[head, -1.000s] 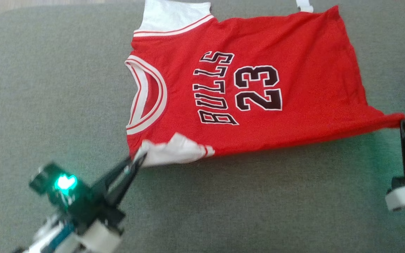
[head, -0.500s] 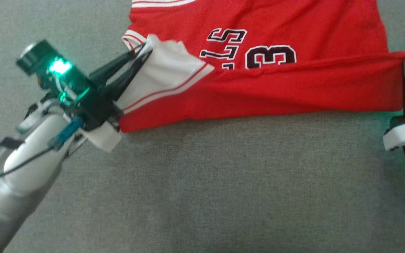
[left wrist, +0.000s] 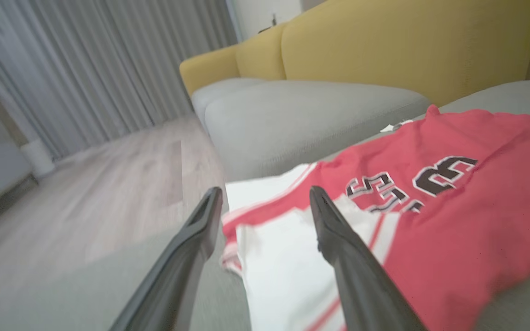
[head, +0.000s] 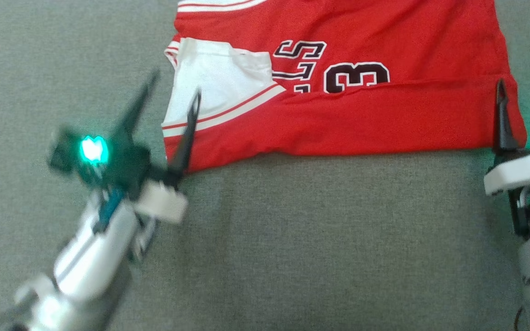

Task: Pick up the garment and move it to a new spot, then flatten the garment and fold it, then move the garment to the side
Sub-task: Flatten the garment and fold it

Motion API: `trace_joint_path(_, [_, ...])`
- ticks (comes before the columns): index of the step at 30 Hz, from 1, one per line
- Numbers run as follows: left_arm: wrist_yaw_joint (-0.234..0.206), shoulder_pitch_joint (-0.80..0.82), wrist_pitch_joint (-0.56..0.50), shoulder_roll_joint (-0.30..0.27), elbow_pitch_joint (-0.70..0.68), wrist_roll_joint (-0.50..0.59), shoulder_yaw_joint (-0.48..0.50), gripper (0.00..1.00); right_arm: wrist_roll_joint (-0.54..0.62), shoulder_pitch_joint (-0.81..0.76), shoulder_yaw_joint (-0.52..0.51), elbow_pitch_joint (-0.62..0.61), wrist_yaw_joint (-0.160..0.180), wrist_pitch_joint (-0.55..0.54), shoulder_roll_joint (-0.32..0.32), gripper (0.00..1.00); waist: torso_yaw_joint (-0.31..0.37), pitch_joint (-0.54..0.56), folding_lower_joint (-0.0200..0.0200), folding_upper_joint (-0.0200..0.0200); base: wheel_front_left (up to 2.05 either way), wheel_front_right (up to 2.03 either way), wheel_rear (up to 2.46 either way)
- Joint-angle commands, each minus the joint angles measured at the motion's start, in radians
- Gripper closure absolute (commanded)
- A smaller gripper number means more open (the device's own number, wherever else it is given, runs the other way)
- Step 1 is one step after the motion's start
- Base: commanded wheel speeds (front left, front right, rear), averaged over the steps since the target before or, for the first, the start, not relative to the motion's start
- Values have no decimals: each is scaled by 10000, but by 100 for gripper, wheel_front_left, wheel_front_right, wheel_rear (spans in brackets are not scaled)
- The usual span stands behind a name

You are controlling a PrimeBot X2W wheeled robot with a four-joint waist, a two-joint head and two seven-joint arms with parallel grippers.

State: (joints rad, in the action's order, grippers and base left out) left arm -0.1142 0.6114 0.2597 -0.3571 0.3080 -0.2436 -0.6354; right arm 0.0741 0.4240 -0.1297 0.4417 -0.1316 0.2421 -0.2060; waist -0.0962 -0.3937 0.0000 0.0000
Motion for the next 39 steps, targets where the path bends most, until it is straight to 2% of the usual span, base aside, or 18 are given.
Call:
trace_joint_path(1, [-202,-892,19,153,-385,-421,758,0,78,-477,55,-410,9,169,108,0,-108,199,0,0,0,0,0])
trace_joint_path(3, [-42,-1632,19,490,-457,-637,921,0,83,-698,29,-497,9,182,203,0,-142,298,0,0,0,0,0])
trace_joint_path(9, [197,-2510,20,982,-112,-636,1401,0,68,-959,71,-702,9,193,311,0,-128,382,0,0,0,0,0])
trace_joint_path(13, [318,-2577,20,1366,768,-880,1921,0,29,-1063,149,-803,9,194,332,0,-71,369,0,0,0,0,0])
trace_joint_path(18, [728,-2345,20,1664,2227,-1042,1891,0,-39,-1116,187,-830,9,195,343,0,23,336,0,0,0,0,0])
trace_joint_path(19, [779,-2267,20,1705,2421,-1045,1890,3,-53,-1123,190,-838,9,195,338,0,39,327,0,0,0,0,0])
trace_joint_path(20, [846,-2211,20,1736,2630,-1047,1869,17,-65,-1130,188,-842,9,195,334,0,55,324,0,0,0,0,0])
trace_joint_path(21, [936,-2153,20,1753,2794,-1020,1826,41,-75,-1138,186,-845,9,195,333,0,68,324,0,0,0,0,0])
trace_joint_path(22, [980,-2100,20,1774,2893,-995,1823,58,-85,-1147,182,-848,9,196,333,0,78,326,0,0,0,0,0])
trace_joint_path(23, [1010,-2063,20,1794,2973,-959,1825,69,-96,-1157,176,-850,9,196,333,0,82,330,0,0,0,0,0])
trace_joint_path(24, [1052,-2028,20,1796,3007,-872,1794,97,-106,-1170,166,-852,9,196,330,0,81,340,0,0,0,0,0])
trace_joint_path(25, [1082,-2010,20,1806,3016,-795,1783,100,-121,-1195,143,-845,9,196,330,0,72,356,0,0,0,0,0])
trace_joint_path(30, [1154,-2073,20,1768,2726,-362,1829,100,-207,-1345,31,-594,9,196,313,0,-55,502,0,0,0,0,0])
trace_joint_path(39, [1183,-2371,20,1389,2136,129,2163,100,-311,-1204,-381,815,9,196,183,0,-298,814,0,0,0,0,0])
